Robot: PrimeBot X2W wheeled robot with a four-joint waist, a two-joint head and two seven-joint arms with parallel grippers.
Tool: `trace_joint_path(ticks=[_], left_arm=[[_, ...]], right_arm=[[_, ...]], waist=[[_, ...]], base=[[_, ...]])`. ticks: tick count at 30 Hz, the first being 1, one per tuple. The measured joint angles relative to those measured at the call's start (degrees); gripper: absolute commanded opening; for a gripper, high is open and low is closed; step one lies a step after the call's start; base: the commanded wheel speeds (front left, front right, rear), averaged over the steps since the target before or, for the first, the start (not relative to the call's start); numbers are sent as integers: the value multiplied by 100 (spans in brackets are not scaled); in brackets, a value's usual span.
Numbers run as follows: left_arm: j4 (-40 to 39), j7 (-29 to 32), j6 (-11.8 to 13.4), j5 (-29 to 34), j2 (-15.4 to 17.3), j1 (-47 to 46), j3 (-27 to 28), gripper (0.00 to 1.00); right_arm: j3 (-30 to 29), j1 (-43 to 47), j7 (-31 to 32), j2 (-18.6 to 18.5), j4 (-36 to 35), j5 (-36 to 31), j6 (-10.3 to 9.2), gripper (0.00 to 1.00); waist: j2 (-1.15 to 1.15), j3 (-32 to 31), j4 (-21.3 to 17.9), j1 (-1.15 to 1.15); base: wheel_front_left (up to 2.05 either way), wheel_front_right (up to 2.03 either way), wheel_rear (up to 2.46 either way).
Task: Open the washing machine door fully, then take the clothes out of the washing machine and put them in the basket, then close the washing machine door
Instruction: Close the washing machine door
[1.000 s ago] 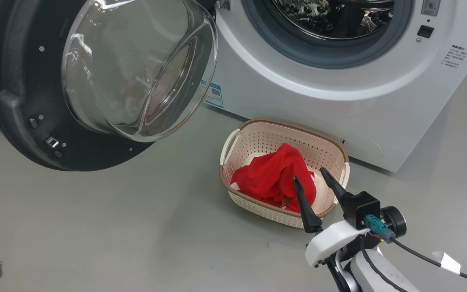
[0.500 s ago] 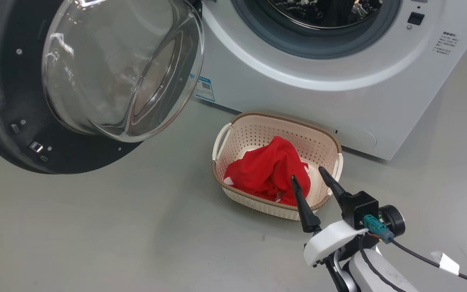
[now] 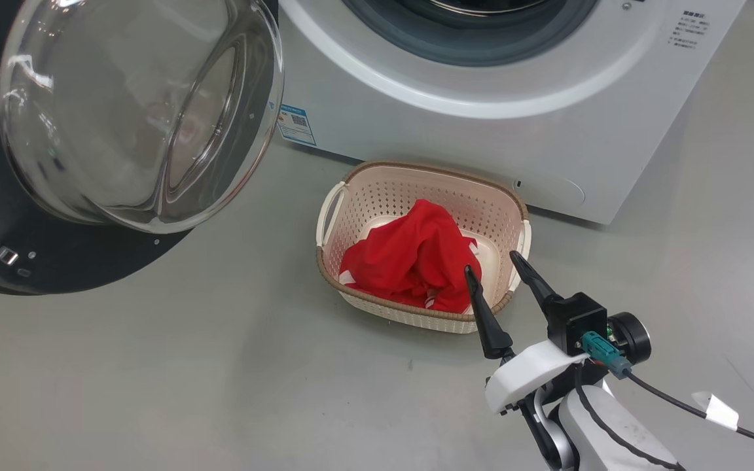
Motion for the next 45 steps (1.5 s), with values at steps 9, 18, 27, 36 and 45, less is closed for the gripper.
trace_joint_path(ticks=[9, 18, 27, 36, 45], left_arm=[[539, 444, 91, -172, 178, -298, 5, 0], [882, 970, 88, -356, 153, -578, -122, 0], [1012, 1780, -21, -468, 258, -596, -291, 0], [985, 2927, -140, -768, 230, -545, -511, 0], [698, 4195, -165, -1276, 82, -243, -561, 0]], right_arm=[[23, -117, 0, -16, -2, -7, -5, 100], [-47, -161, 0, -22, 1, -60, -8, 100], [-85, -162, 0, -21, 18, -60, -9, 100], [-138, -159, 0, -21, 40, -58, -10, 100], [-145, -131, 0, -20, 41, -54, -49, 100]], waist=[[0, 219, -250, 0], [0, 322, -339, 0], [0, 285, -328, 0], [0, 173, -275, 0], [0, 117, -265, 0]], base=[[0, 0, 0], [0, 0, 0], [0, 0, 0], [0, 0, 0], [0, 0, 0]])
